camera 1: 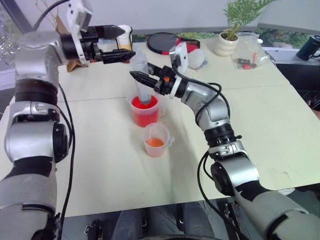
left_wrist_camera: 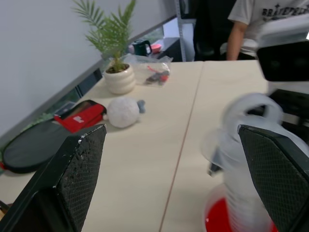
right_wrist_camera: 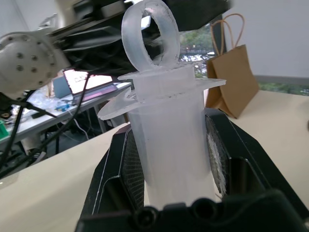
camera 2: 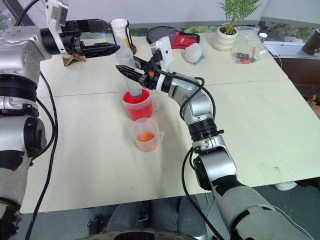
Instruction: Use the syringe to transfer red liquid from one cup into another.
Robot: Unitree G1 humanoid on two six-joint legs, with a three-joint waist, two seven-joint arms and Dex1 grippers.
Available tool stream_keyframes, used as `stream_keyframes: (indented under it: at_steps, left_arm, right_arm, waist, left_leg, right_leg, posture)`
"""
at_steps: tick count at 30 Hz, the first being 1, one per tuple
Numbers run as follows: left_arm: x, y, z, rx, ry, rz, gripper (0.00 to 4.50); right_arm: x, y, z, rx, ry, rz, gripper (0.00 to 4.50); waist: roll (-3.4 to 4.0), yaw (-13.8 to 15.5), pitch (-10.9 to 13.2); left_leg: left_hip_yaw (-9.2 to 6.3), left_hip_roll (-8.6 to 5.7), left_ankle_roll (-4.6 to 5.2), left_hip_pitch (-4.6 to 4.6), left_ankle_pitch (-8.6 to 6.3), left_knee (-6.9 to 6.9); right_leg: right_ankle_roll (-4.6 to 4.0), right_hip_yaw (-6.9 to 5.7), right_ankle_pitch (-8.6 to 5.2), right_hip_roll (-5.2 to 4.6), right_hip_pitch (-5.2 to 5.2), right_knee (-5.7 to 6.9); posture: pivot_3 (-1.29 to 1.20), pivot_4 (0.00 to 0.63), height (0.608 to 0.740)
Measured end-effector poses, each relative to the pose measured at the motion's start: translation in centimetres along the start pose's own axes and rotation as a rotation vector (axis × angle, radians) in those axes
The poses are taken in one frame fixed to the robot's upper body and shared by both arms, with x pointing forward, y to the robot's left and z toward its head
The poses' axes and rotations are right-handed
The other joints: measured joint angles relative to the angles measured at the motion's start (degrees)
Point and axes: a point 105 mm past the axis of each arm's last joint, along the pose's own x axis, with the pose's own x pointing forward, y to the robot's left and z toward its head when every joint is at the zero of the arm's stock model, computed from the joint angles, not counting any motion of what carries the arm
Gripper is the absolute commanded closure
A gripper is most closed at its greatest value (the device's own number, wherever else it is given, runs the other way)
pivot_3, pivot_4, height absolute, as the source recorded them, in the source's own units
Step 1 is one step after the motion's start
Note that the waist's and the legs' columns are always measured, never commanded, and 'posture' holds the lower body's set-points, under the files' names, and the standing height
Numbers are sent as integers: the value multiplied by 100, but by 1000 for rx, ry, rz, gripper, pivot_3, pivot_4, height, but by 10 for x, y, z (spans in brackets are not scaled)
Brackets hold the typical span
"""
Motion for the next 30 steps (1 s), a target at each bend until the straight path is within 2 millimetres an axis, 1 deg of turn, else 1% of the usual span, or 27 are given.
stream_keyframes:
  at_steps: [1,4,7,8,11,12,18,22,30]
  left_arm:
    - [3,-1,0,4,-7,-3,0]
    - [9,-3,-2,3,-13,-20,833]
    - [16,-9,-3,1,-23,-57,2271]
    - [17,-10,-3,2,-26,-66,2864]
    - [20,-14,-4,-2,-32,-92,4312]
    - [21,-15,-4,-3,-33,-102,4469]
    - [21,-15,-5,-11,-33,-103,4469]
    - [23,-14,-7,-46,-39,-96,4469]
    - [24,-9,7,-47,-74,-87,4469]
  right_arm:
    - [1,2,-1,3,1,3,3054]
    - [0,2,-4,13,3,-5,3054]
    - [-1,-1,-4,16,3,-26,3054]
    - [-1,-2,-4,16,2,-36,3054]
    - [-3,-6,-3,15,0,-63,3054]
    - [-3,-7,-3,15,-1,-70,3054]
    - [-3,-8,-5,7,-9,-76,3054]
    - [-3,-8,-8,6,-13,-83,3054]
    - [-1,-8,-6,1,-51,-99,3054]
  waist:
    - [0,0,0]
    - [0,-2,0]
    - [0,-9,0]
    - [0,-10,0]
    - [0,-10,0]
    - [0,-10,0]
    - [0,-8,0]
    - [0,-7,0]
    - [-2,-9,1]
  left_leg:
    - [1,0,0,0,0,0]
    - [1,0,0,0,0,0]
    - [4,0,0,0,0,1]
    - [3,0,0,0,0,1]
    - [3,0,0,0,0,0]
    - [3,0,0,0,0,0]
    - [3,0,0,0,0,1]
    - [2,0,0,0,0,1]
    - [2,0,0,0,0,0]
  right_leg:
    - [0,0,0,0,0,0]
    - [0,0,0,0,0,1]
    - [0,0,0,0,0,0]
    - [0,0,0,-1,0,0]
    - [0,0,0,0,-1,0]
    - [0,0,0,0,-1,0]
    - [0,0,0,0,-1,0]
    - [0,0,0,0,-1,1]
    - [0,0,0,0,-1,1]
  posture:
    - [0,150,740]
    - [0,150,740]
    - [0,150,740]
    - [0,150,740]
    - [0,150,740]
    - [0,150,740]
    - [0,150,740]
    - [0,150,740]
    - [0,150,740]
